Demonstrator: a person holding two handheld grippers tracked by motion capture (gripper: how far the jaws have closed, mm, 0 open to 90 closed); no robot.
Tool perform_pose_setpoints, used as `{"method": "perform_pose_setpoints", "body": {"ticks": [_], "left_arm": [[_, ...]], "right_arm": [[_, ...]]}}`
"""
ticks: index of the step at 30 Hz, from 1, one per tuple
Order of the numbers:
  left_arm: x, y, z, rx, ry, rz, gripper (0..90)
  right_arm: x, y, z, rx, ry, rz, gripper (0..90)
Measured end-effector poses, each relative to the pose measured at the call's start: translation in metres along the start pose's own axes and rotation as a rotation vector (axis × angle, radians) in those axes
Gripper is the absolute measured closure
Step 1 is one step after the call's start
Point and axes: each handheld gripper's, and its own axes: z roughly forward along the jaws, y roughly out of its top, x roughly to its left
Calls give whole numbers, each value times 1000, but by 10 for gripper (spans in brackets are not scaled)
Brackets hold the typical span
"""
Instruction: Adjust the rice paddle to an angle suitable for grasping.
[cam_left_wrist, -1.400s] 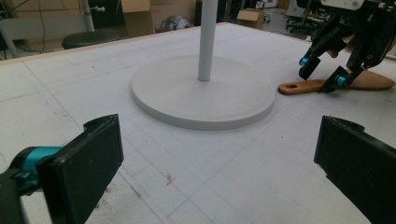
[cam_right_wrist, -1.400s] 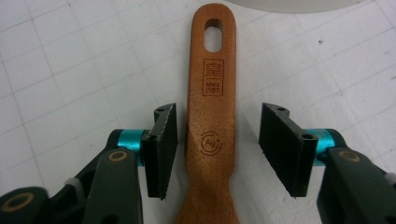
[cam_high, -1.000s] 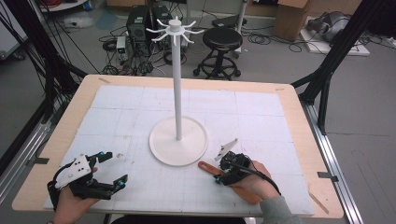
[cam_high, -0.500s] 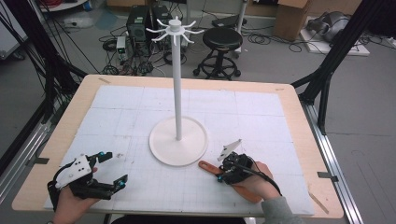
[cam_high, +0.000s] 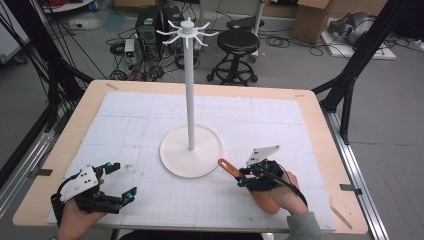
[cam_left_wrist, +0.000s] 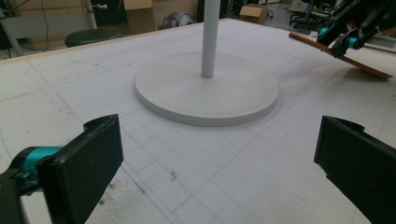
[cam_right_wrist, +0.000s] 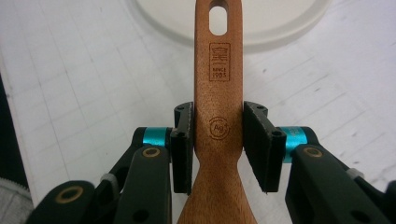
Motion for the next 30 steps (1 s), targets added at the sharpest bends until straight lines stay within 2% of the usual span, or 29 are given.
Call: {"method": "perform_pose_setpoints", "body": {"ticks": [15, 20, 25, 27, 30], "left_arm": [[0, 0, 1, 4, 0, 0, 18], [0, 0, 0, 2, -1, -3, 18], [0, 0, 1, 6, 0, 1, 18], [-1, 0, 1, 6, -5, -2, 18], [0, 0, 1, 5, 0, -1, 18]], "right_arm": [[4, 7, -30, -195, -53, -23, 648], [2, 5, -40, -249, -55, -1, 648], [2, 5, -47, -282, -54, -5, 648], [2, 5, -53, -321, -52, -2, 648], [3, 6, -57, -349, -48, -2, 648]]}}
